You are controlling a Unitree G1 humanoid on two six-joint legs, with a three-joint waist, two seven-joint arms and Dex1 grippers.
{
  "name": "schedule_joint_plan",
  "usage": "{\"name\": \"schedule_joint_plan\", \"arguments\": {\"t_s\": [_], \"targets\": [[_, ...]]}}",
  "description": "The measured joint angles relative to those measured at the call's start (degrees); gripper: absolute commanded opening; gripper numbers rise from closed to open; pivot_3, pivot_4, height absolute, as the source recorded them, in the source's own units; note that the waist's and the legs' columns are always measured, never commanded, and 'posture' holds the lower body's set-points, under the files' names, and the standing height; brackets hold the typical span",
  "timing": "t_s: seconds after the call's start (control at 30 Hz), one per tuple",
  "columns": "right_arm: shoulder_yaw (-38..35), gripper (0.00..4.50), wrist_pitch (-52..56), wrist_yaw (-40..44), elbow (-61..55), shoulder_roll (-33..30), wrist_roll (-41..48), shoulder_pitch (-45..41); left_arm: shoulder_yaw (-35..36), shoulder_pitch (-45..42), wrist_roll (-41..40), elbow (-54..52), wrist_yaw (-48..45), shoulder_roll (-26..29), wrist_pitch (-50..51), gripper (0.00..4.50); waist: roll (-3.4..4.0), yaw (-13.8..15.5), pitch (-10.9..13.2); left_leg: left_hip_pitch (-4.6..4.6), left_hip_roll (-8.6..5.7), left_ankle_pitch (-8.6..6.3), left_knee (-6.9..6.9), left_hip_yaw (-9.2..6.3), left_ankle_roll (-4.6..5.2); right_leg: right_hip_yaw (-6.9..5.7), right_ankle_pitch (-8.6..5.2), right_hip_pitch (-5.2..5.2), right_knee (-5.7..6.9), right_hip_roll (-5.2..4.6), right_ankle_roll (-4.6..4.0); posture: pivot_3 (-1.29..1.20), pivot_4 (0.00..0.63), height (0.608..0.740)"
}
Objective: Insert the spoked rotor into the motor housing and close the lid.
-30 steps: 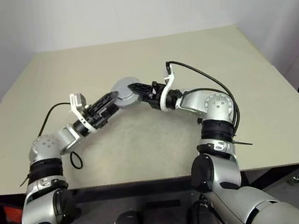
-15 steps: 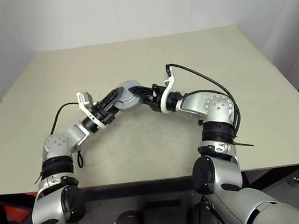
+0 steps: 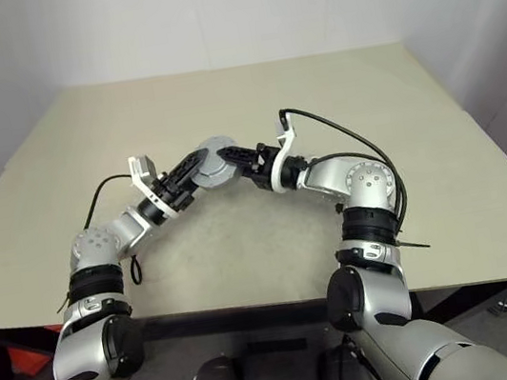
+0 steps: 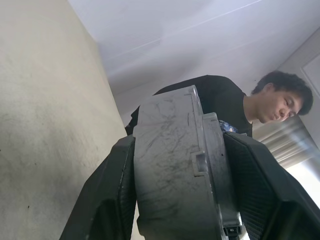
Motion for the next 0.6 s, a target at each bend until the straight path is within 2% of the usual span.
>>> {"name": "schedule_joint_plan", "arguments": {"t_s": [0.03,0.27,0.47,0.6], "targets": [[0.3,2.04,-0.4,0.1,0.0,0.0,0.0,0.1,0.0,0.0,0.0,0.0,0.1,0.0,-0.1,2.26,0.0,0.0,0.0,0.0,0.0,0.0,0.0,0.0,0.0,-0.01,0.0,0.0,0.0,0.0,0.0,0.0,0.0,0.74],[2.1,4.4,-5.3,1.3,-0.3,-0.5,-0.6,0.9,-0.7,0.3,0.7,-0.1,0.5,0.6,-0.9,2.26,0.0,0.6,0.0,-0.01,0.02,0.0,0.03,-0.01,0.0,-0.04,0.0,0.0,0.01,-0.01,0.0,0.0,0.0,0.74],[5.4,4.46,-10.8,1.4,-0.9,-0.9,-3.6,1.0,-0.8,0.4,2.4,1.0,1.4,0.9,-4.0,2.26,0.0,0.8,0.0,-0.03,0.01,0.0,0.07,-0.02,0.0,-0.05,0.01,0.01,0.02,-0.01,0.02,0.0,0.0,0.74],[7.1,4.46,-15.1,1.7,-1.1,-2.0,-6.1,1.3,0.7,0.4,5.0,5.0,4.7,3.0,-9.9,2.26,0.0,0.7,0.0,-0.02,0.04,0.0,0.07,-0.02,0.0,-0.06,0.02,0.01,0.03,0.0,0.04,0.0,0.0,0.74]]}}
